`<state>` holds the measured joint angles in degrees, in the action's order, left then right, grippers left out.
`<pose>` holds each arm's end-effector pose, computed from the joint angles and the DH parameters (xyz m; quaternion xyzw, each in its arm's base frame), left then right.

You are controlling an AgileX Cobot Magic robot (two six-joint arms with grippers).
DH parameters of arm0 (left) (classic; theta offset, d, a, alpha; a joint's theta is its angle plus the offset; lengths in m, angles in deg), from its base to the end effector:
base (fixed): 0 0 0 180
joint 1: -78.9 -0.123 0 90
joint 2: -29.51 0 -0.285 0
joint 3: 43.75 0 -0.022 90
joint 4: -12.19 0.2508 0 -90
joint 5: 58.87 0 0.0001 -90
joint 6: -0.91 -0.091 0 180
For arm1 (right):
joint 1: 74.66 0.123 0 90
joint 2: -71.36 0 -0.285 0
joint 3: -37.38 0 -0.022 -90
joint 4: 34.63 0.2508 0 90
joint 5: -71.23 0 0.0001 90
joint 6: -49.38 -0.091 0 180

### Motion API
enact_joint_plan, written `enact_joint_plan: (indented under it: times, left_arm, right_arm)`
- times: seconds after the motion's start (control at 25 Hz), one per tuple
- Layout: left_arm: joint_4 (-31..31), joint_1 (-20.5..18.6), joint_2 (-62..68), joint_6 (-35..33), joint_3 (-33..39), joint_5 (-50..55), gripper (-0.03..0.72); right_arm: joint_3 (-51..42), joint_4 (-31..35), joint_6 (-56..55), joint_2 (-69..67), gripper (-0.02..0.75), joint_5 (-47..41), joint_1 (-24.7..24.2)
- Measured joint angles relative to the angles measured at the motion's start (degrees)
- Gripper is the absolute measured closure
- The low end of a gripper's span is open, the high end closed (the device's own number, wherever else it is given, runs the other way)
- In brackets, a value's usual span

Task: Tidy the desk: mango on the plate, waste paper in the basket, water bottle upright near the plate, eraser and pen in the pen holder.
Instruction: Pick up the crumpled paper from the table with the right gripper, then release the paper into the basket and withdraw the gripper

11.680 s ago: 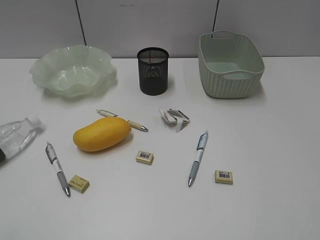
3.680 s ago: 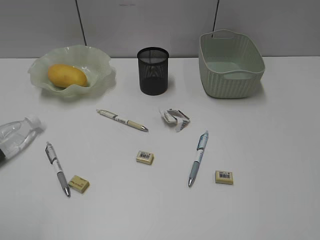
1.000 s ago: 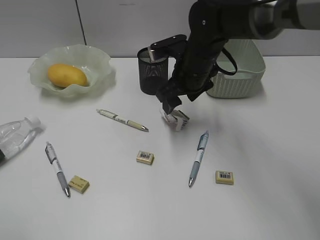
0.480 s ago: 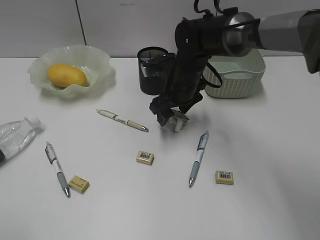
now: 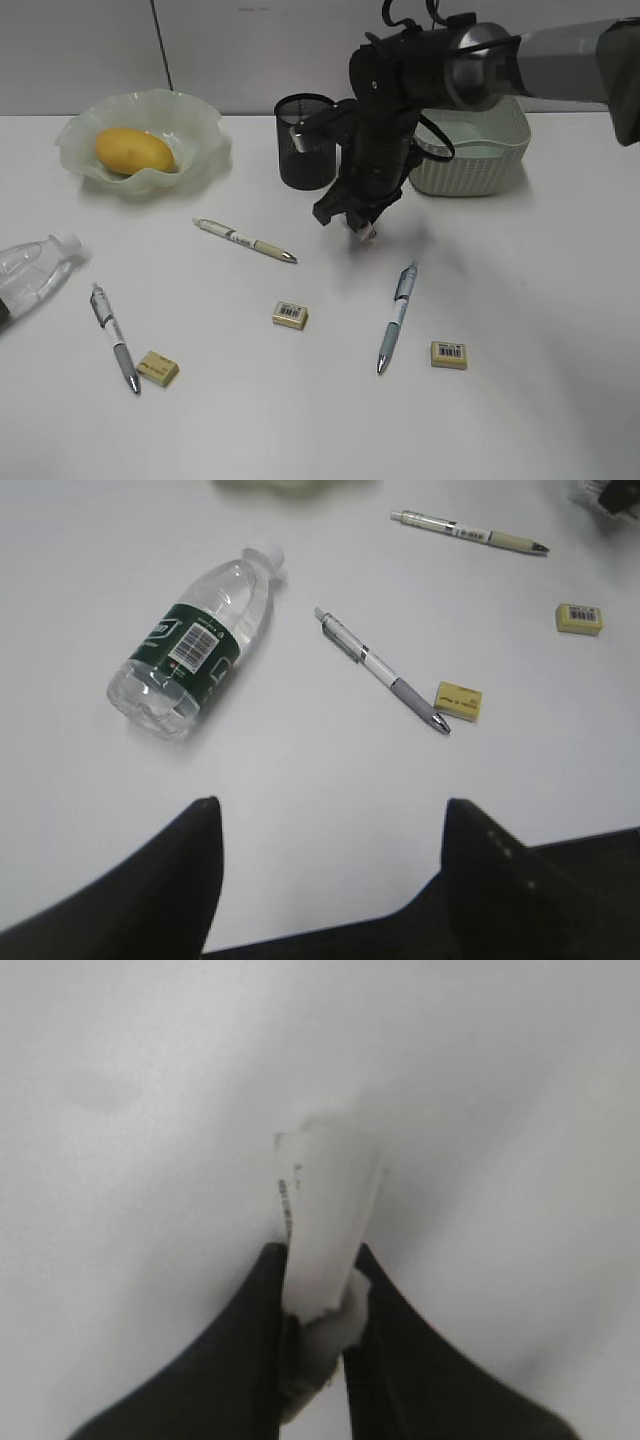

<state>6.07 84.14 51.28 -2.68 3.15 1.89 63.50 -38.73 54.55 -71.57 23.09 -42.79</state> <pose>0.0301 -0.0113 0.2830 0.0658 0.9005 -0.0594 0.4257 0.4143 0.2518 0.1136 -0.3338 0.9330 0.0015 0.1342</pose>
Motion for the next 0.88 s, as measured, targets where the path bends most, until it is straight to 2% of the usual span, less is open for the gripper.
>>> enact_joint_plan:
  times: [0.36,0.52,0.6,0.88]
  left_arm:
    - [0.0,0.0,0.0,0.0,0.0,0.0,0.181]
    - [0.0,0.0,0.0,0.0,0.0,0.0,0.181]
    - [0.0,0.0,0.0,0.0,0.0,0.0,0.182]
    - [0.0,0.0,0.0,0.0,0.0,0.0,0.186]
  right_arm:
    - [2.83,-0.14,1.5,10.73,0.606,-5.1,0.0]
    - [4.85,-0.48,1.74,16.17,0.606,-5.26,-1.48]
    - [6.37,-0.42,1.74,17.37,0.606,-5.44,-3.48]
    - [8.14,0.92,1.69,17.28,0.606,-5.19,-15.48]
